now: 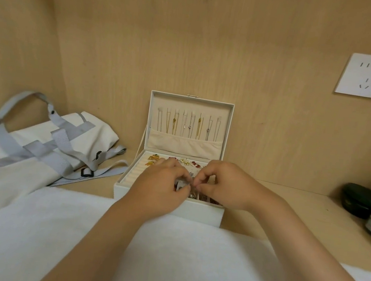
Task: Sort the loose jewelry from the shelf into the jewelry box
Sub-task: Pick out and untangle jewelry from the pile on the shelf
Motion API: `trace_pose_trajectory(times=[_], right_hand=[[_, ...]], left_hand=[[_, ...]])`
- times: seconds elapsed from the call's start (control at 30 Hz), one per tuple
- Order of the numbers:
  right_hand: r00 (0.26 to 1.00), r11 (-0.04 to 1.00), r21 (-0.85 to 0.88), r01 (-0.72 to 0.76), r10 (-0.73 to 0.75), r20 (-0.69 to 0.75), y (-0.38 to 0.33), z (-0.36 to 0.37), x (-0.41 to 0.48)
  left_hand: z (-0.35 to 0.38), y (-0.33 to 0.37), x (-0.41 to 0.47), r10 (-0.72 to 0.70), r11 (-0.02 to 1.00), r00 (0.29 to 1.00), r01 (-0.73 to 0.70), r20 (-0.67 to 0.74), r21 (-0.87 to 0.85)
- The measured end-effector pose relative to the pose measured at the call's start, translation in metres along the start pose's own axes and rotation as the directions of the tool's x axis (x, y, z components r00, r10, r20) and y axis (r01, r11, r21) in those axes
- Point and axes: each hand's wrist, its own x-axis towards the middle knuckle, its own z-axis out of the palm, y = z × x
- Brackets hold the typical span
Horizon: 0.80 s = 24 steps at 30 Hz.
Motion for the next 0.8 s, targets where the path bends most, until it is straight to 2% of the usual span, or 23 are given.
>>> trace_pose_trajectory(times=[0.13,0.33,0.47,0.6,0.8], right_hand=[[0.997,0.996,0.085,-0.018,0.024,-0.071,0.013,-0.017,-0.011],[0.987,0.994,0.046,-0.094,0.099,-0.123,0.053,-0.053,-0.05],[0.975,0.982,0.015,-0.186,0.187,-0.118,0.083,-0.065,-0.077],[0.961,0.968,0.02,-0.248,0.249,-0.121,0.108,-0.061,-0.099],[0.948,0.952,0.101,-0.289,0.299,-0.105,0.137,-0.044,-0.114]], left_hand=[[0.004,0.016,0.0,0.021,1.0,0.997,-0.021,-0.077,0.01],[0.017,0.056,0.011,0.136,0.99,0.986,-0.133,-0.092,0.041],[0.032,0.09,0.026,0.221,0.975,0.975,-0.22,-0.031,0.034],[0.06,0.119,0.039,0.215,0.976,0.973,-0.212,0.079,-0.048],[0.108,0.135,0.05,0.207,0.978,0.951,-0.198,0.231,-0.064]])
